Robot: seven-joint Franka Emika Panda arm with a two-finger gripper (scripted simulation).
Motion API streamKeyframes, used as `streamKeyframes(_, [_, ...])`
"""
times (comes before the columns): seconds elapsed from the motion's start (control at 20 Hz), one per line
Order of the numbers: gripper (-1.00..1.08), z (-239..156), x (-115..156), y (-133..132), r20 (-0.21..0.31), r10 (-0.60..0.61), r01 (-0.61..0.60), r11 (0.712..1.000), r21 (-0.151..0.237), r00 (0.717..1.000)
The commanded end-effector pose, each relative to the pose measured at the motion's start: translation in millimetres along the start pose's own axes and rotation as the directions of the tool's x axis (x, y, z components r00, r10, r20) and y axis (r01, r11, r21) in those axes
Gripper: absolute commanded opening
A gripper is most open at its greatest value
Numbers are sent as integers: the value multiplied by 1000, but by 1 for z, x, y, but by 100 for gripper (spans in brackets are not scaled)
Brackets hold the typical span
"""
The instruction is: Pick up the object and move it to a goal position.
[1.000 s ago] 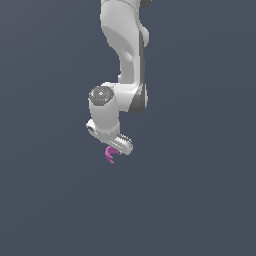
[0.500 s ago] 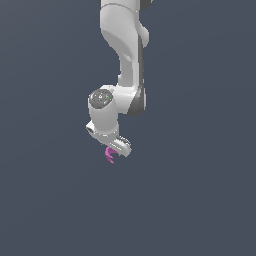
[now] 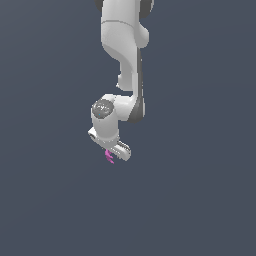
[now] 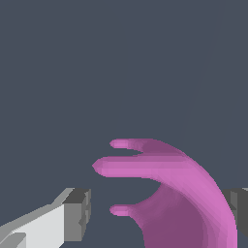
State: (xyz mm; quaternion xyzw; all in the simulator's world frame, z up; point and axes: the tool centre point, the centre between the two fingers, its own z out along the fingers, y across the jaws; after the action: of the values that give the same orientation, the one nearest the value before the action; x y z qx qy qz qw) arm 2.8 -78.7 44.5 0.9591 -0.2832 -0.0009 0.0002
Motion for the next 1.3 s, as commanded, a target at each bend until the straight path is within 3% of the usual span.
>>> streamKeyframes(0.0, [100, 2, 1, -1, -2, 0, 0, 1000, 1, 1000])
streamKeyframes(0.05, [-100, 2, 1, -1, -2, 0, 0, 1000, 1, 1000])
streamKeyframes(0.75, [-100, 1, 0, 2, -2, 1, -1, 1000, 1, 1000])
streamKeyframes(1.25, [-100, -12, -21, 23, -2, 1, -1, 1000, 1, 1000])
